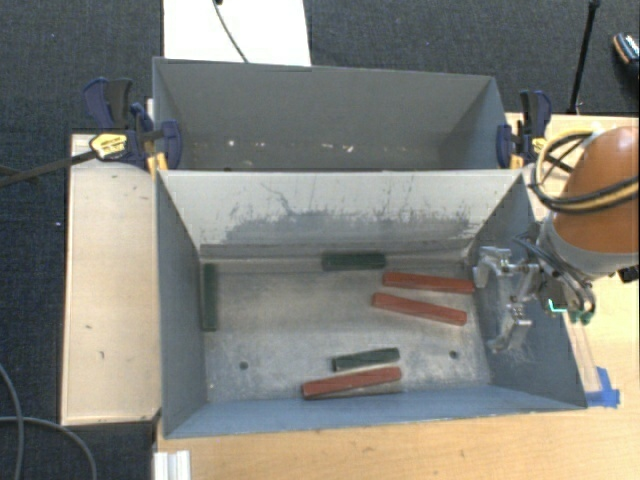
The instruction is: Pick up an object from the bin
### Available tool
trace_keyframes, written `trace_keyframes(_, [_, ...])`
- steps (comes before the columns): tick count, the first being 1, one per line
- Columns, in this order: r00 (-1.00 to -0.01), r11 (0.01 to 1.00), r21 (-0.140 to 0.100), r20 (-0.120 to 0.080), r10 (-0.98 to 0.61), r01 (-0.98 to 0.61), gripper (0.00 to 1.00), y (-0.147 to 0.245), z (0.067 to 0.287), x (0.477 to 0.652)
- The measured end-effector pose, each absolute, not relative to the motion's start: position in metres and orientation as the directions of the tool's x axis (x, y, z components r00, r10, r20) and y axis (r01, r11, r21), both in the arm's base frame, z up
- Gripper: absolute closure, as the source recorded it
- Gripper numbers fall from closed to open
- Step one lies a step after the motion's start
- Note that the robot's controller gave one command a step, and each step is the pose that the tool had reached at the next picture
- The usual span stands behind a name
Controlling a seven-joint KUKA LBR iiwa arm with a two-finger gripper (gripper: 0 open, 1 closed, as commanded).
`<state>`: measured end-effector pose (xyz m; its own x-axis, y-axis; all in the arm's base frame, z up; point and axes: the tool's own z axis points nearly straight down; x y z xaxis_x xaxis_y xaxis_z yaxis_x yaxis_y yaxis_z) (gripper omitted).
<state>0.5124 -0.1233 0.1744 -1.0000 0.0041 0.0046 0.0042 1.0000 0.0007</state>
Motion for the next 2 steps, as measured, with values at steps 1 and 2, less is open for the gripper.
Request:
trace_keyframes(1, [-0.998, 0.998, 0.001, 0.002, -0.068, -0.068, 0.00, -0.138, 0.066, 0.541])
trace_keyframes(2, [-0.994, 0.995, 0.001, -0.007, -0.105, -0.105, 0.00, -0.081, 0.071, 0.572])
